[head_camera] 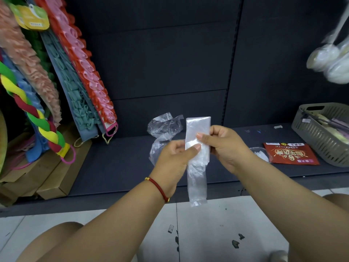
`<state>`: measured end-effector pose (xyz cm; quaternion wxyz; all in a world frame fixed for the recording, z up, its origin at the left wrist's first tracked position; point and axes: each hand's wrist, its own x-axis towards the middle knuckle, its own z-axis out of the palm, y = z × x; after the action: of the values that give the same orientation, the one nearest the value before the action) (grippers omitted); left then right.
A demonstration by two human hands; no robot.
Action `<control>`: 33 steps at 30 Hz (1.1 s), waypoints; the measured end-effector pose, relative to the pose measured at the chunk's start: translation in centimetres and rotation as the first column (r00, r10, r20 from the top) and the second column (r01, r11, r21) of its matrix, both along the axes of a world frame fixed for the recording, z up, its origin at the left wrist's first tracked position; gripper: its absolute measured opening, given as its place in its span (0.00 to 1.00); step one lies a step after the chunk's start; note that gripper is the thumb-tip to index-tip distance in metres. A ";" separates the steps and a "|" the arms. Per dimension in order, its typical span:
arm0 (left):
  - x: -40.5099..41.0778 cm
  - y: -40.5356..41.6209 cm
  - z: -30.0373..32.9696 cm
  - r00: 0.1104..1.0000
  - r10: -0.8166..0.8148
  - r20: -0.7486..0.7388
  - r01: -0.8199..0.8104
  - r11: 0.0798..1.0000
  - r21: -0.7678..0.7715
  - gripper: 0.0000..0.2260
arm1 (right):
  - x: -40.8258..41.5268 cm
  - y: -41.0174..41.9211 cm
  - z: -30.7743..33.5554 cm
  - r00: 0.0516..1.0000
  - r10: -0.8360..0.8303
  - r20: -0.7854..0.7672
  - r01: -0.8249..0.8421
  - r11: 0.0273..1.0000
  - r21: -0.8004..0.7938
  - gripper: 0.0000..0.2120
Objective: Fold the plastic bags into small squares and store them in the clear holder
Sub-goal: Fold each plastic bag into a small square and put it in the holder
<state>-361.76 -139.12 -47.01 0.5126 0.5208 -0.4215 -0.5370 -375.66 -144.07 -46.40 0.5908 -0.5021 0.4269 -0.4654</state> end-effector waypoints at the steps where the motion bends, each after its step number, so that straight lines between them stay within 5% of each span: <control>1: -0.1 0.1 -0.3 0.998 -0.007 0.069 0.005 1.000 0.018 0.11 | -0.1 -0.1 0.0 1.000 -0.018 -0.009 0.018 1.000 -0.006 0.05; 7: -0.1 0.3 -0.9 0.978 0.025 0.207 -0.029 0.999 0.017 0.08 | -0.3 -0.3 0.0 0.998 -0.048 -0.031 0.047 0.998 -0.040 0.06; 13: 1.0 -0.3 -0.8 0.976 0.204 0.074 -0.207 0.978 0.037 0.08 | -0.7 0.2 0.2 0.937 0.009 -0.349 0.000 1.000 0.026 0.12; 20: 1.9 -0.8 0.2 0.949 0.298 -0.100 -0.289 0.952 0.098 0.04 | 0.5 1.8 -0.8 0.883 0.131 -0.451 -0.140 0.990 0.012 0.07; 29: 2.5 -0.6 1.3 0.947 0.186 -0.261 -0.105 0.949 0.297 0.08 | 0.0 1.4 -1.8 0.922 0.212 -0.323 -0.220 0.975 0.013 0.03; 33: 2.3 -0.1 1.3 0.971 0.090 -0.222 -0.020 0.954 0.300 0.07 | -0.4 0.6 -2.3 0.962 0.260 -0.080 -0.253 0.964 0.083 0.08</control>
<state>-359.50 -139.25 -45.70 0.4897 0.5365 -0.2583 -0.6369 -376.03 -143.47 -48.69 0.6440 -0.5518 0.4010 -0.3462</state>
